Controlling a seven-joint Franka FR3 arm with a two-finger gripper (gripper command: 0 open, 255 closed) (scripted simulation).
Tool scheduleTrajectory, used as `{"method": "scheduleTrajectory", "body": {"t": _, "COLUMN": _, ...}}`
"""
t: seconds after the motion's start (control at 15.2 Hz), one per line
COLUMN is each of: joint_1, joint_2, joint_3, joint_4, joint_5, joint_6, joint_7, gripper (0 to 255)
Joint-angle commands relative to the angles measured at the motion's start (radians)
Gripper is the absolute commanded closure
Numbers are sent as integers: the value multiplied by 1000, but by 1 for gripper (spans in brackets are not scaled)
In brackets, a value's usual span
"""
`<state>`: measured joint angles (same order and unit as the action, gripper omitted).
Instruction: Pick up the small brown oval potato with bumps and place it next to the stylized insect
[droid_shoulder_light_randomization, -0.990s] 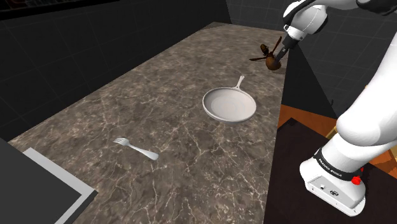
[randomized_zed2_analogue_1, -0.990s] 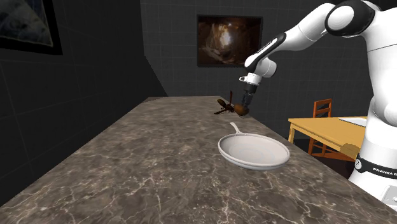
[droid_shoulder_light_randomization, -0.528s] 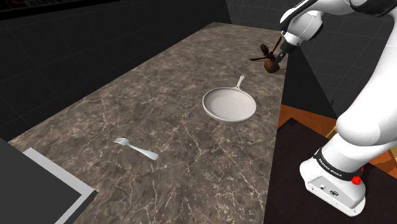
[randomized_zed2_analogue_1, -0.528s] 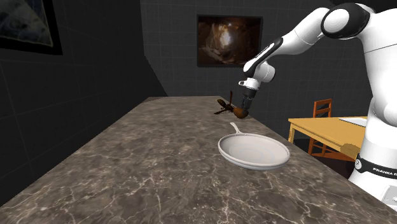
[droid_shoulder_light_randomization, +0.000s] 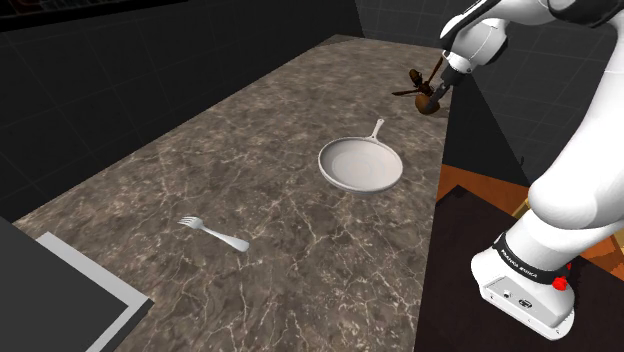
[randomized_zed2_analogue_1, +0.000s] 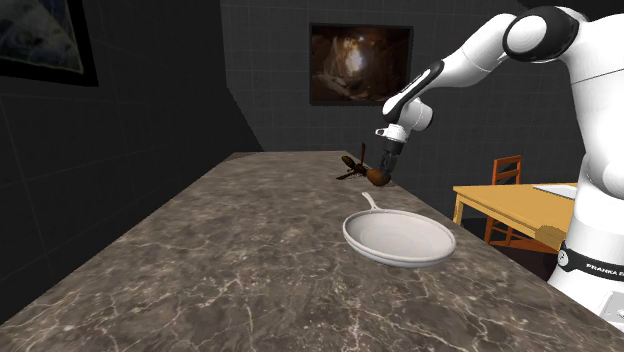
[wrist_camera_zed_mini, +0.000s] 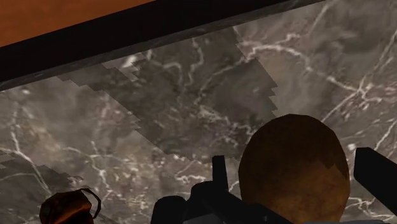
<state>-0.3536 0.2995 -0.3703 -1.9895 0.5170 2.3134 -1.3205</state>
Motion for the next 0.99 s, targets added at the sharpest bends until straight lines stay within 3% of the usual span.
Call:
{"method": "scheduleTrajectory", "body": {"t": 0.0, "joint_1": -1, "joint_2": 2, "joint_3": -1, "joint_4": 0, "joint_5": 0, "joint_6": 1, "joint_7": -1, "gripper": 0}}
{"method": "scheduleTrajectory", "body": {"t": 0.2, "joint_1": 0, "joint_2": 0, "joint_3": -1, "joint_4": -1, "joint_5": -1, "joint_6": 0, "joint_7": 2, "gripper": 0}}
{"method": "scheduleTrajectory", "body": {"t": 0.46, "joint_1": 1, "joint_2": -81, "joint_3": -30, "joint_4": 18, "joint_5": -67, "joint_6": -90, "joint_7": 42, "gripper": 0}}
{"method": "scheduleTrajectory", "body": {"t": 0.92, "joint_1": 1, "joint_2": -81, "joint_3": -30, "joint_4": 18, "joint_5": -67, "joint_6": -90, "joint_7": 42, "gripper": 0}}
